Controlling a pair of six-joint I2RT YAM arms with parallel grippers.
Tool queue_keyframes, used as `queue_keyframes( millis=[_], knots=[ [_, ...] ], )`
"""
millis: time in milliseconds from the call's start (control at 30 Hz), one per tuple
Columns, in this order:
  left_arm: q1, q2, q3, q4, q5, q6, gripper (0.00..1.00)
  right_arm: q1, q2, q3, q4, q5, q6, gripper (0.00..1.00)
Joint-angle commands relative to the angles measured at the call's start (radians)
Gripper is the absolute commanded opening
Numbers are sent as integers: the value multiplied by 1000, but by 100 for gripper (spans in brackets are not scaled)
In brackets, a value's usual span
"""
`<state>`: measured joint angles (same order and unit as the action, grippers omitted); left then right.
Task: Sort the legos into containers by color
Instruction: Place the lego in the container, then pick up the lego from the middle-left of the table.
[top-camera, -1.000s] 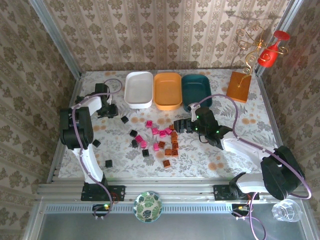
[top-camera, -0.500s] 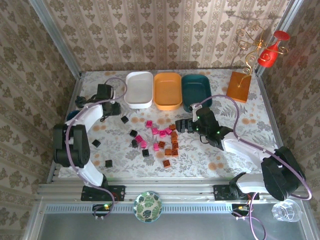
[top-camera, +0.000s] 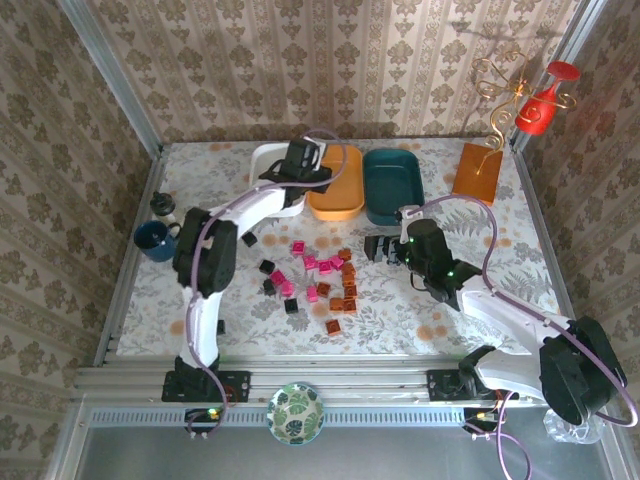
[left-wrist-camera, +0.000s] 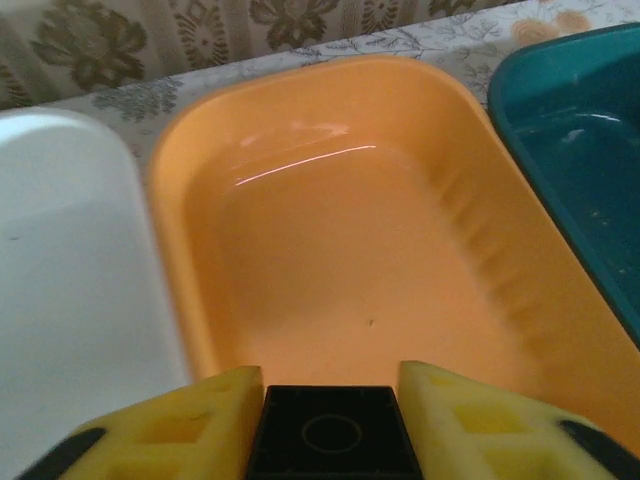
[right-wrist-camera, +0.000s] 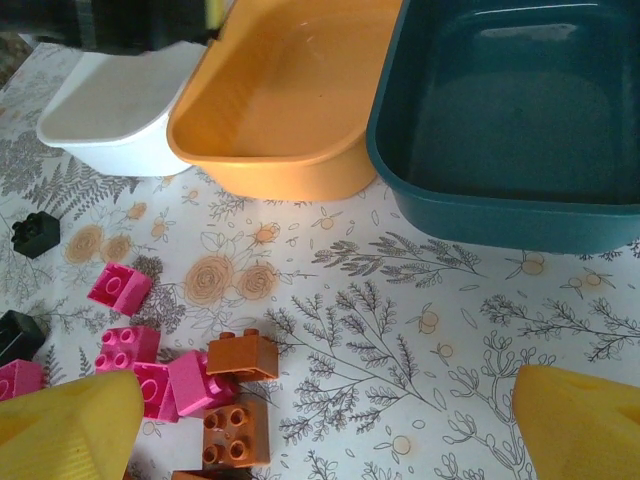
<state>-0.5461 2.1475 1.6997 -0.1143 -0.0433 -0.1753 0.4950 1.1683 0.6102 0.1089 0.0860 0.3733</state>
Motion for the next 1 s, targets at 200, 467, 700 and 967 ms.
queue_keyframes(
  millis=[200,467,700,967],
  knots=[
    [5,-27,121,-91,-20,48,75,-3,-29,-12,7,23,7,96],
    [106,-549,-461,-280,-220,-12,80,-3,-39,-16,13,24,2,96],
    [374,-862,-872,-351,-178,-147,80,-2,-12,-18,27,26,7,97],
    [542,-943,-975,-446,-102,-296,86,-3,-4,-23,48,-15,40,97]
  ],
)
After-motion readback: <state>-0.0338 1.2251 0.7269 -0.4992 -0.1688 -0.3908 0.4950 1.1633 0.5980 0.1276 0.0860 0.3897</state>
